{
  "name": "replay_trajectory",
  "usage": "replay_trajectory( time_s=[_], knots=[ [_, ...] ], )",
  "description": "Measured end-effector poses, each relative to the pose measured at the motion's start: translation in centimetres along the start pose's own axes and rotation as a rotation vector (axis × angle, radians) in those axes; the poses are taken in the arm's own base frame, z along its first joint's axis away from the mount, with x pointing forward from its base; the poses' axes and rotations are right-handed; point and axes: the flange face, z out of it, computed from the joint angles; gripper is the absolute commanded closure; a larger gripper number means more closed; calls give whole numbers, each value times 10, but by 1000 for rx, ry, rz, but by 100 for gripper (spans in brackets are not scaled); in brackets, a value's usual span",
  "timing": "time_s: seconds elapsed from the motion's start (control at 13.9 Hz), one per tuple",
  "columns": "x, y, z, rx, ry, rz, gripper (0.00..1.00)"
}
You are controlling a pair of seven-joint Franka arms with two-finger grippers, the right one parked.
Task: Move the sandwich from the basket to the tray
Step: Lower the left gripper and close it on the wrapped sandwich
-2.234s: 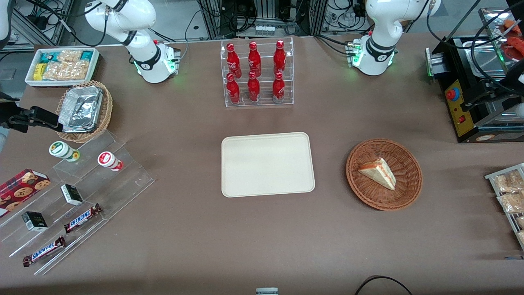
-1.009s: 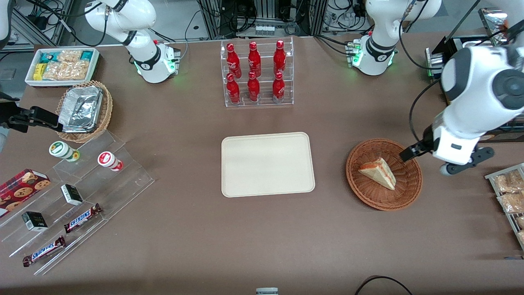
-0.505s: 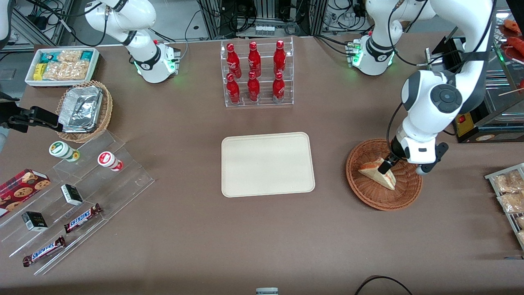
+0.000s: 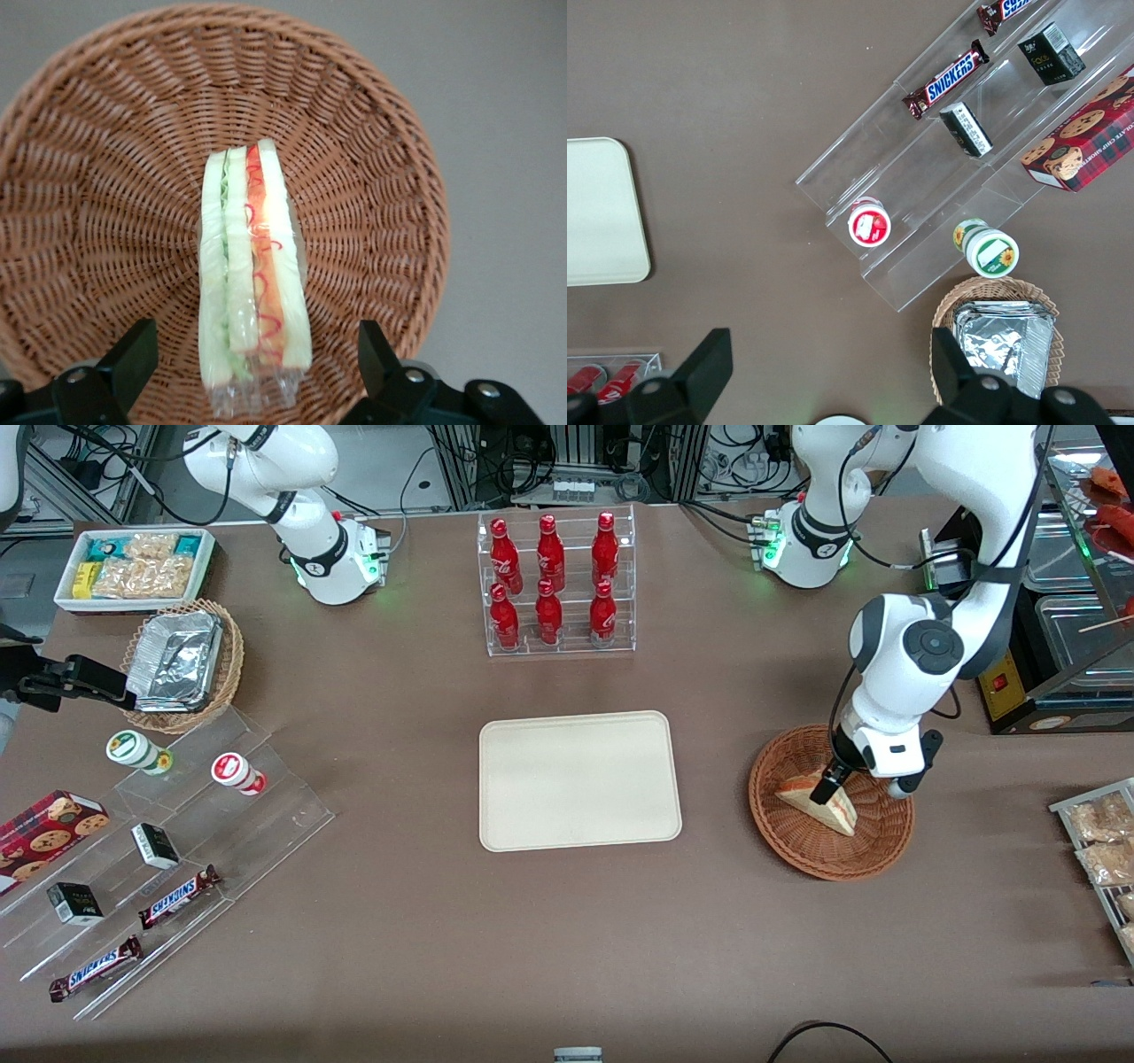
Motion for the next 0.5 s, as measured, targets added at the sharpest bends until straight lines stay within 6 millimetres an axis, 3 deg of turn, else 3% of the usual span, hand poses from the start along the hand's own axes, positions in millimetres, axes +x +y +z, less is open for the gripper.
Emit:
replay_trajectory(
  time_s=[0.07, 0.22, 0.5],
  knots=[
    [-1, -1, 9, 2, -2, -5, 13],
    [-1, -1, 20, -2, 0, -24, 97],
    [-1, 0, 24, -7, 2, -38, 100]
  ],
)
